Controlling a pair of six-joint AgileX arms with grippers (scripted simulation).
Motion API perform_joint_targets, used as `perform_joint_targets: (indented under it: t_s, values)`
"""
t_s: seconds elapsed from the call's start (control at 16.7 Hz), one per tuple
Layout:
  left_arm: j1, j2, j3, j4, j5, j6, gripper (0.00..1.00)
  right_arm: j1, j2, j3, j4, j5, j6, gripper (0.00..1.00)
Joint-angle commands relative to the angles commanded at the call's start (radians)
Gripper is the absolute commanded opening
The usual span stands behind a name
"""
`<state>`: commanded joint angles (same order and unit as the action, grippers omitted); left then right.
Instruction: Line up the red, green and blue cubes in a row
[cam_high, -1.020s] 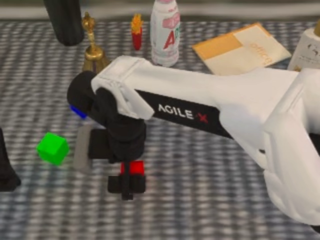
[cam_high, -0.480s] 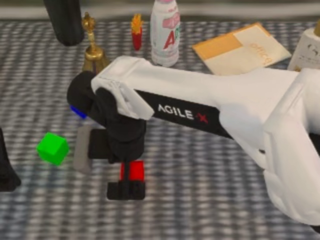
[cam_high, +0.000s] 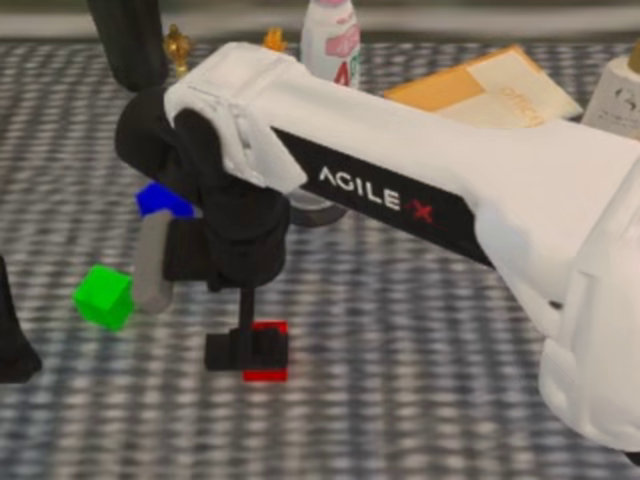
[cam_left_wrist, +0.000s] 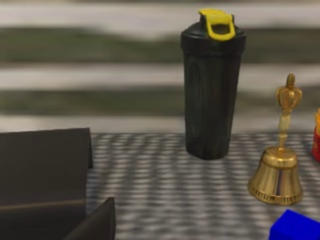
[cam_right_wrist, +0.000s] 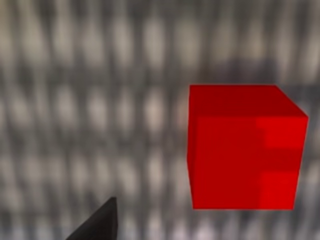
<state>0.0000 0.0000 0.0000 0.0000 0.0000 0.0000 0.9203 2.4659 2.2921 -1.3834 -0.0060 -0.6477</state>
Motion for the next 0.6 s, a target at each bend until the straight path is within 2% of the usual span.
perform_joint_targets:
  t_s: [0.3, 0.6]
  values:
    - [0.000, 0.000, 0.000, 0.000, 0.000, 0.000, 1.00, 0.001, -0.006, 0.035, -0.035, 0.001, 0.000, 1.00]
    - [-0.004, 0.047, 0.045, -0.033, -0.001, 0.008, 1.00, -0.029, -0.063, -0.018, 0.010, -0.004, 0.013, 1.00]
